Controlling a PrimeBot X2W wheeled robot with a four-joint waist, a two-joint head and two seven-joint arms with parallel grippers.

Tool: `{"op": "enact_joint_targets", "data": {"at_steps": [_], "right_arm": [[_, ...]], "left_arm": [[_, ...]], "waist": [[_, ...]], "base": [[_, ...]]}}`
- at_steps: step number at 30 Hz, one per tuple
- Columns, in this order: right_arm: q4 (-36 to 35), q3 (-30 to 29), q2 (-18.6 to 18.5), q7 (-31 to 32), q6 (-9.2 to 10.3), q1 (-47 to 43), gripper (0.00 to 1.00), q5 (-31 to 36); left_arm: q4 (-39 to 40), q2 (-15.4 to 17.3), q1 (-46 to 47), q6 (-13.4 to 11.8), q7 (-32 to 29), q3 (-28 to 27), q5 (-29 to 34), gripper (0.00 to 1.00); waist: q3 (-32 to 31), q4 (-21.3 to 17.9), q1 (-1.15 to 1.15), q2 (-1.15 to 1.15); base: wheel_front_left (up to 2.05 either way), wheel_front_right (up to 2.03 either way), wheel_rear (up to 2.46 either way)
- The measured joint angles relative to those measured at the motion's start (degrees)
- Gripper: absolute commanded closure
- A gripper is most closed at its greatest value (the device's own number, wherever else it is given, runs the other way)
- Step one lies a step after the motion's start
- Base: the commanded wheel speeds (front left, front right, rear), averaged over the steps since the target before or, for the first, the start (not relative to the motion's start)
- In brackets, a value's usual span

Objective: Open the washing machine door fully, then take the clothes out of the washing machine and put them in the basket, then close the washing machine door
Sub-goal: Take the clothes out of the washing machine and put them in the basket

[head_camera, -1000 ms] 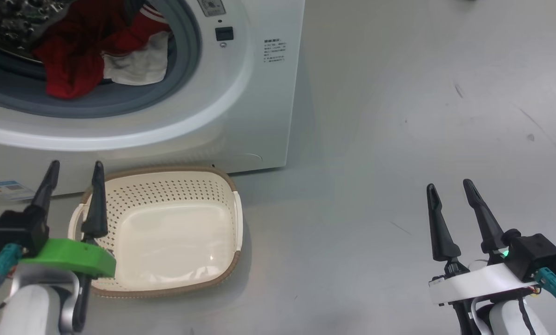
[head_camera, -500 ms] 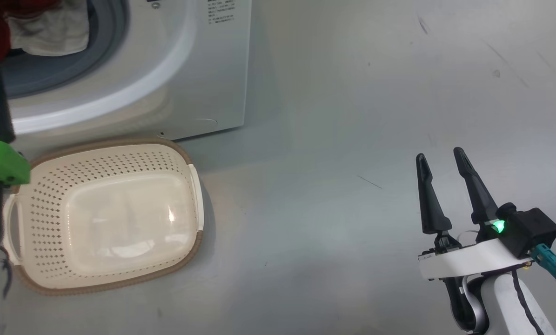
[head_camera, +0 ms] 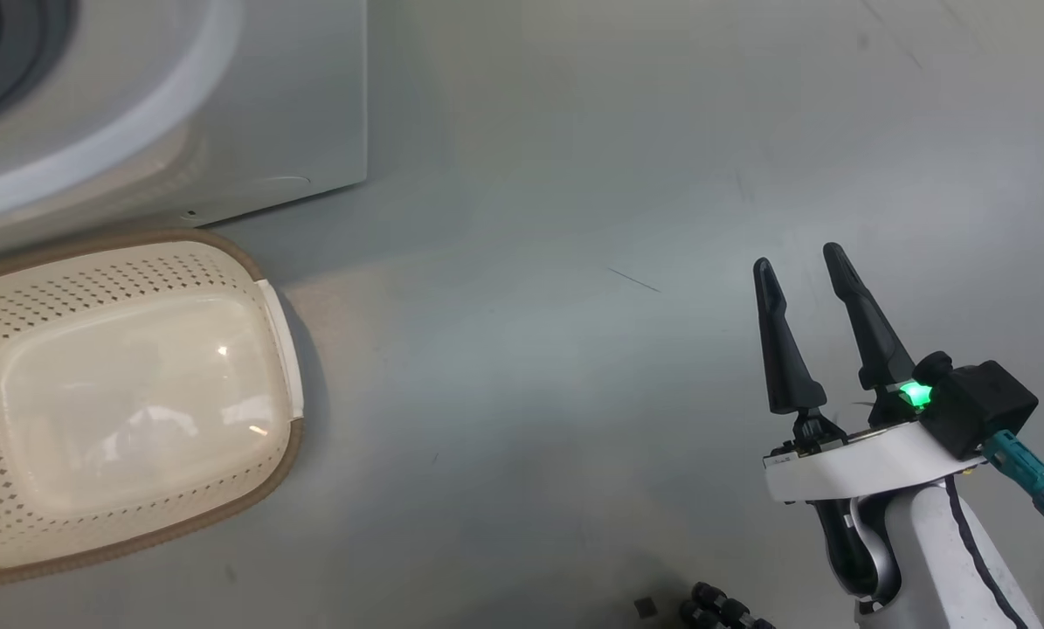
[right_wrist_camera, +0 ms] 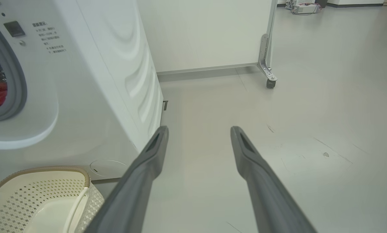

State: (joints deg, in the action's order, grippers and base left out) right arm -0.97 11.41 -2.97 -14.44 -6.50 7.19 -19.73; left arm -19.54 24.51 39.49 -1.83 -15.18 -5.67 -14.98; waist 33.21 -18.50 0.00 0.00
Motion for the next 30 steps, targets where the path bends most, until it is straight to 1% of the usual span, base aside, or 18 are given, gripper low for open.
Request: {"op": "enact_joint_targets", "data": {"at_steps": [1, 4, 7, 11, 21, 30], "right_arm": [[0.13, 0.01, 0.19, 0.00, -0.12, 0.32, 0.00, -0.08], [0.26, 0.23, 0.25, 0.00, -0.45, 0.94, 0.00, -0.38], [0.36, 0.35, 0.38, 0.00, -0.45, 1.45, 0.00, -0.52], [0.55, 0.32, 0.45, 0.00, -0.45, 1.85, 0.00, -0.86], [1.10, 0.29, 0.60, 0.00, -0.45, 2.31, 0.00, -0.94], [1.15, 0.19, 0.65, 0.00, -0.46, 2.95, 0.00, -0.94]], "left_arm": [[-1.15, 0.43, 1.36, -0.40, -0.70, 0.04, 0.15, 0.00], [-2.98, 1.77, 3.20, -0.55, -2.01, 0.25, 1.16, 0.00], [-4.82, 3.35, 4.90, -0.90, -3.02, 0.24, 2.34, 0.00], [-6.86, 4.53, 6.91, -1.20, -4.17, 0.40, 3.54, 0.00], [-10.89, 6.25, 9.14, -2.20, -5.26, 0.62, 5.61, 0.00], [-13.60, 6.58, 11.20, -2.43, -6.01, 1.69, 6.60, 0.00]], "waist": [[0.85, -0.75, 0.00, 0.00], [2.03, -1.78, 0.00, 0.00], [3.04, -2.67, 0.00, 0.00], [4.19, -3.52, 0.00, 0.00], [5.03, -4.09, 0.00, 0.00], [5.42, -3.93, 0.00, 0.00]], "base": [[0.00, 0.00, 0.00], [0.00, 0.00, 0.00], [0.00, 0.00, 0.00], [0.00, 0.00, 0.00], [0.00, 0.00, 0.00], [0.00, 0.00, 0.00]]}}
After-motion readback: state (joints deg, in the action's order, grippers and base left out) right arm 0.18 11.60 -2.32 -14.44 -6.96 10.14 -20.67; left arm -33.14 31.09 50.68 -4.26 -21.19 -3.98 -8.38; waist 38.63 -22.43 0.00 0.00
